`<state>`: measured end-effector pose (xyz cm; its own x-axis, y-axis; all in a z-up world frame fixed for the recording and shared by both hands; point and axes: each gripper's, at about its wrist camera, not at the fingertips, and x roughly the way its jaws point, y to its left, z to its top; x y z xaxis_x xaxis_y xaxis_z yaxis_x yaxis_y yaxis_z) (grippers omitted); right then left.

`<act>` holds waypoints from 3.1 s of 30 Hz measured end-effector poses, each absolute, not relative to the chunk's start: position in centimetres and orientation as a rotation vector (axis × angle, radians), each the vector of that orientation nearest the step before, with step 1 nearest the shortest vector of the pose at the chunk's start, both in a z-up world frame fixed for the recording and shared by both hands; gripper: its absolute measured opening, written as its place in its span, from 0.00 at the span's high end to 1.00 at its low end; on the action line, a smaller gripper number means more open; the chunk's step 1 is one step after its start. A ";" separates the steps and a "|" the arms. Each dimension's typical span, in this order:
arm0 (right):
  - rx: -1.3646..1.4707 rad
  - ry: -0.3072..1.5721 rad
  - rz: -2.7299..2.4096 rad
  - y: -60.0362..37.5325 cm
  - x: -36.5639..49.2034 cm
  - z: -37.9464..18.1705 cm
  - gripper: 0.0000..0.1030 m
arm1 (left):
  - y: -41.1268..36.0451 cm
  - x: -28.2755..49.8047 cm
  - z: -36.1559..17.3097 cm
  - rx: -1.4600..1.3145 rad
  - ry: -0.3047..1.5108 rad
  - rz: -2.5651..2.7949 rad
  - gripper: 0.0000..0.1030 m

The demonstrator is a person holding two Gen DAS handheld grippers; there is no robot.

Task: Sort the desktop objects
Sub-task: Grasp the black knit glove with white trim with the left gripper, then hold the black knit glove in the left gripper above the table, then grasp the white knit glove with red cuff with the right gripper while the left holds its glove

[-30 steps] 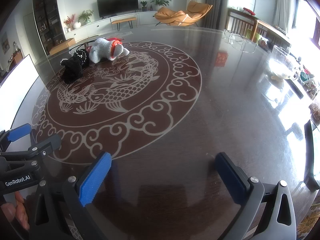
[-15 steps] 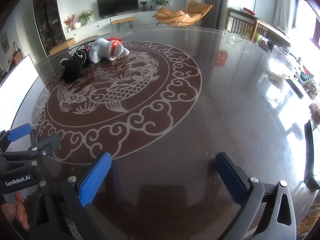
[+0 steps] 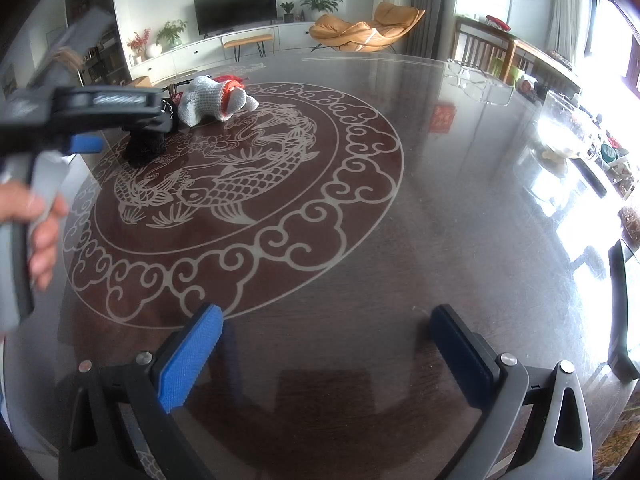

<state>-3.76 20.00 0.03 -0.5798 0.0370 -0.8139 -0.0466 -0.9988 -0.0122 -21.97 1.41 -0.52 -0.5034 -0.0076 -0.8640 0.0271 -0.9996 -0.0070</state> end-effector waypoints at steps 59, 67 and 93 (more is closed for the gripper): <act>-1.479 0.019 2.864 20.0 -6.2 1.2 0.00 | -0.2 -5.4 -1.9 1.495 -0.046 -2.821 0.00; -1.591 -0.320 3.104 14.9 -20.4 5.2 0.00 | -0.2 -5.4 -1.9 1.495 -0.046 -2.821 0.00; -1.634 -0.067 3.029 19.8 -9.3 2.0 0.24 | -0.8 -5.5 -1.7 1.578 -0.093 -2.828 0.00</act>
